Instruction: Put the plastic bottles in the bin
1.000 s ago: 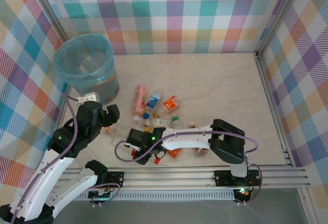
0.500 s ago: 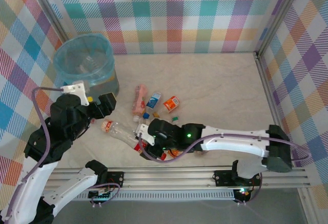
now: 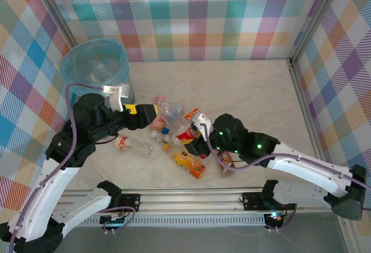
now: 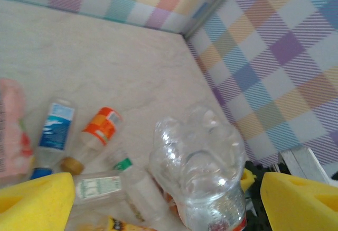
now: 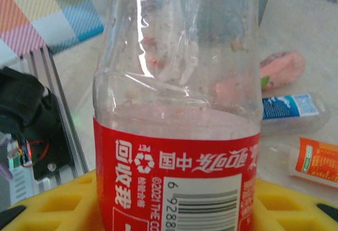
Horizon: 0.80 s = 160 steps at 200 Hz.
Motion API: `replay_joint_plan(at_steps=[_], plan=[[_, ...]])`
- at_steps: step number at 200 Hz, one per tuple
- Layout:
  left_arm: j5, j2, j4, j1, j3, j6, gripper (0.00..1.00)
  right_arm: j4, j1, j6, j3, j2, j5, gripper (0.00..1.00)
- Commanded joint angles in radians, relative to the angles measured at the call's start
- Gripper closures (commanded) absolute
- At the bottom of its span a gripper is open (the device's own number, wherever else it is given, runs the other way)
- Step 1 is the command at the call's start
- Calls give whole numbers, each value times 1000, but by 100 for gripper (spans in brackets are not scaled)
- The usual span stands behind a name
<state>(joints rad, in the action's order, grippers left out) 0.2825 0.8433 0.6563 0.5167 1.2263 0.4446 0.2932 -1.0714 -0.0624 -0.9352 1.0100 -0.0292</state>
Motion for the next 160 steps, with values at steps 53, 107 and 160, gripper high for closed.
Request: replay_joint_plan(at_steps=[53, 107, 160], plan=[[287, 88, -258, 26, -27, 147, 9, -149, 5, 9, 40, -103, 92, 46], [234, 106, -241, 103, -17, 108, 12, -172, 5, -2, 31, -96, 182, 46], [208, 99, -271, 131, -28, 100, 11, -186, 5, -35, 20, -83, 191, 47]])
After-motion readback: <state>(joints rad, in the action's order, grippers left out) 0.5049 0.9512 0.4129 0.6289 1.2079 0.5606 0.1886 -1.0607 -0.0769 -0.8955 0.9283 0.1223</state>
